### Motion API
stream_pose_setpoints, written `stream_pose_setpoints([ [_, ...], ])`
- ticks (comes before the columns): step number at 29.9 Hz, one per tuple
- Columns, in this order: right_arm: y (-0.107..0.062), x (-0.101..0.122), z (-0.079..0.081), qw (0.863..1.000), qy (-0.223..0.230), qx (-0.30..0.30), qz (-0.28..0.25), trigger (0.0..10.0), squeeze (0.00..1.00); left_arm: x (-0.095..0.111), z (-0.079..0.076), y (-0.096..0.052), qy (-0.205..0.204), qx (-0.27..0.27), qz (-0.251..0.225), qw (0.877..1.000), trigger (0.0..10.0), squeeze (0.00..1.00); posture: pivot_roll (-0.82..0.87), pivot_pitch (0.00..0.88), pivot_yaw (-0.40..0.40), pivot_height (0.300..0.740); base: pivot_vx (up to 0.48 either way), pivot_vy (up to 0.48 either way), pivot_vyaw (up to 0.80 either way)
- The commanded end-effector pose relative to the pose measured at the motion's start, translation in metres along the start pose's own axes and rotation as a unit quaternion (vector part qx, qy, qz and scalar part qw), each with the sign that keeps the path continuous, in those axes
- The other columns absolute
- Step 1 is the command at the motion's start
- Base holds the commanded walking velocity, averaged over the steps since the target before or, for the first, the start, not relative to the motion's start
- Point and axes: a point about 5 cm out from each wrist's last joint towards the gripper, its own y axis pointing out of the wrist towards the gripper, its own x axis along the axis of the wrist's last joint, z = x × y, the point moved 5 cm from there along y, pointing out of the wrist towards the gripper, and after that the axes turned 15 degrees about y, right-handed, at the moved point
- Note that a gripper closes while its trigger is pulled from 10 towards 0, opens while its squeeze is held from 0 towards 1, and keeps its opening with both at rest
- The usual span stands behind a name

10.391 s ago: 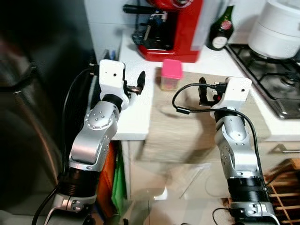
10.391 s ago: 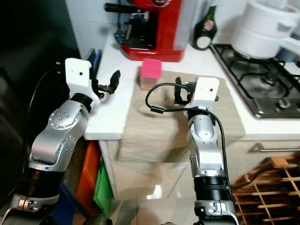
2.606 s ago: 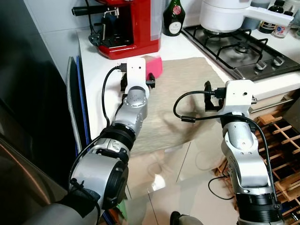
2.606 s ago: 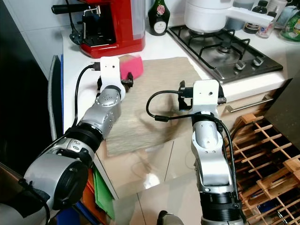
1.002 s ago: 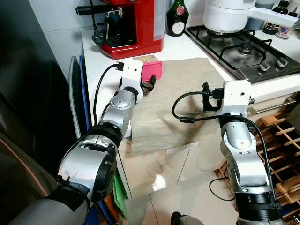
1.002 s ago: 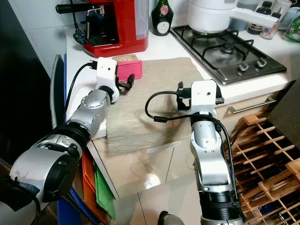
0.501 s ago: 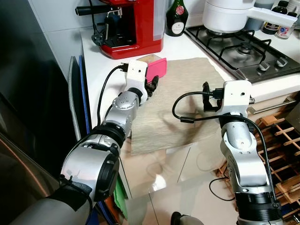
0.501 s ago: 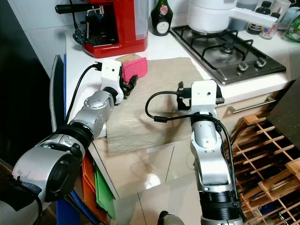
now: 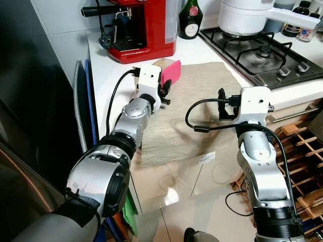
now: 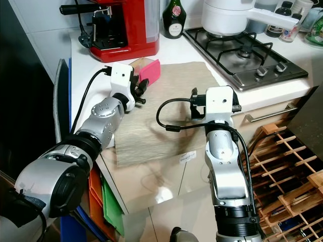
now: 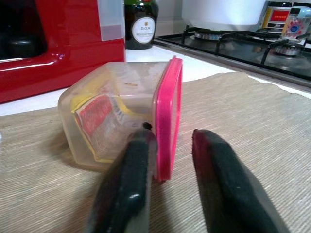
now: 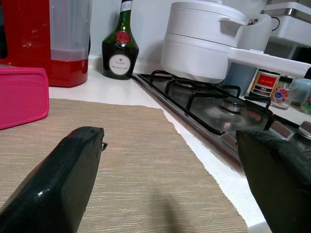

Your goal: Restocking fridge

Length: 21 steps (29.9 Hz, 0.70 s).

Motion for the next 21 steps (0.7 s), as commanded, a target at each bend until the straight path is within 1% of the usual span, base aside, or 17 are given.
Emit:
stream_pose_setpoints([
  [1,0.003,0.003,0.003,1.0,-0.001,0.002,-0.006,10.0,0.0,0.001,-0.001,0.0,0.009,-0.005,0.0,1.0,0.0,0.0,-0.19,0.0,0.042,0.74,0.0,0.0,0.0],
  [4,0.003,0.003,0.003,1.0,-0.001,0.002,-0.005,10.0,0.0,0.002,-0.009,0.002,0.009,-0.014,0.0,1.0,0.0,0.0,-0.19,0.0,0.042,0.74,0.0,0.0,0.0],
  [6,0.004,0.003,0.003,1.0,-0.001,0.002,-0.005,10.0,0.0,0.006,-0.012,0.003,-0.009,-0.016,-0.008,1.0,0.0,0.0,-0.19,0.0,0.044,0.74,0.0,0.0,0.0],
  [9,0.004,0.003,0.003,1.0,-0.001,0.002,-0.006,10.0,0.0,0.022,-0.018,0.006,-0.046,-0.023,-0.041,0.998,0.0,0.0,-0.19,0.0,0.046,0.74,0.0,0.0,0.0],
  [12,0.003,0.003,0.004,1.0,-0.001,0.002,-0.006,10.0,0.0,0.041,-0.02,0.009,-0.087,-0.025,-0.072,0.993,0.0,0.0,-0.19,0.0,0.049,0.74,0.0,0.0,0.0],
  [14,0.003,0.003,0.004,1.0,-0.001,0.002,-0.006,10.0,0.0,0.053,-0.019,0.011,-0.117,-0.025,-0.089,0.989,0.0,0.0,-0.19,0.0,0.052,0.74,0.0,0.0,0.0],
  [15,0.003,0.003,0.004,1.0,-0.001,0.002,-0.006,10.0,0.0,0.053,-0.019,0.011,-0.117,-0.025,-0.089,0.989,0.0,0.0,-0.19,0.0,0.052,0.74,0.0,0.0,0.0],
  [17,0.003,0.003,0.003,1.0,-0.001,0.0,-0.006,10.0,0.0,0.065,-0.018,0.011,-0.145,-0.028,-0.11,0.983,0.0,0.0,-0.19,0.0,0.053,0.74,0.0,0.0,0.0],
  [19,0.003,0.002,0.002,1.0,-0.001,-0.001,-0.006,10.0,0.0,0.075,-0.013,0.009,-0.182,-0.024,-0.128,0.975,0.0,0.0,-0.19,0.0,0.051,0.74,0.0,0.0,0.0],
  [21,0.003,0.002,0.002,1.0,-0.001,-0.001,-0.006,10.0,0.0,0.08,-0.007,0.006,-0.2,-0.02,-0.137,0.97,0.0,0.0,-0.18,0.0,0.049,0.74,0.0,0.0,0.0],
])
